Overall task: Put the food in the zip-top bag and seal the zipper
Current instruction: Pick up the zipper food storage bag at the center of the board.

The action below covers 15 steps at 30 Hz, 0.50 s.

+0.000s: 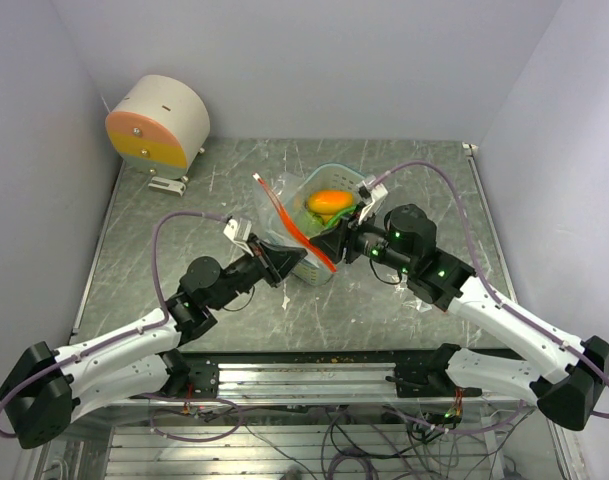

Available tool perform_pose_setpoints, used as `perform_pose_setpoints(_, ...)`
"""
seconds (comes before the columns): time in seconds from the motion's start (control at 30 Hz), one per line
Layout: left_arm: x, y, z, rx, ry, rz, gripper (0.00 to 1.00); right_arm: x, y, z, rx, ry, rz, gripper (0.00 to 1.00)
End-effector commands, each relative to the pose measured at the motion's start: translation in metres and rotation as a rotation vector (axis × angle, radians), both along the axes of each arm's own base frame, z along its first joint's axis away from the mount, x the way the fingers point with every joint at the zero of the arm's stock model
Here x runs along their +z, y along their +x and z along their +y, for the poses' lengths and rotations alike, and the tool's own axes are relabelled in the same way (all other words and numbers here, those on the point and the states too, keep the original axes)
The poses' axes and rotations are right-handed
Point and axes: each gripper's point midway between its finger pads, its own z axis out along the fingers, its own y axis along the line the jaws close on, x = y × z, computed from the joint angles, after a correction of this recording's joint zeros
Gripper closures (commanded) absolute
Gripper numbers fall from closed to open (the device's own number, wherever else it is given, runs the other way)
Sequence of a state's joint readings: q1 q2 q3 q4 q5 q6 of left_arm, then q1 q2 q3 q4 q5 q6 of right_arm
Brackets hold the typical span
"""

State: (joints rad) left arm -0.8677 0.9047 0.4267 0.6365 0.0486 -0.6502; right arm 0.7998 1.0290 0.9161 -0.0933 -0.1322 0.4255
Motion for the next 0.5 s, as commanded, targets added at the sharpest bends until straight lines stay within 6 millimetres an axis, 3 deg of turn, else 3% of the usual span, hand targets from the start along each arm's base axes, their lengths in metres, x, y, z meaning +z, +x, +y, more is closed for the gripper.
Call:
perform_pose_setpoints(0.0,-0.009,-0.004,0.001,-0.007,0.031,-0.001,0.93,0.022,-0.012,0.013,0.118,0.071,-0.092,0.61)
perform_pose_setpoints(0.13,-0.013,-0.007,0.001,-0.022,0.028,0.003,0.93,0.026,-0.025,0.027,0.224,0.116,-0.102,0.61)
perform_pose_setpoints(0.47,-0.017,-0.010,0.001,-0.032,0.037,0.010,0.93,-0.003,-0.013,0.036,0.200,0.082,-0.032,0.68)
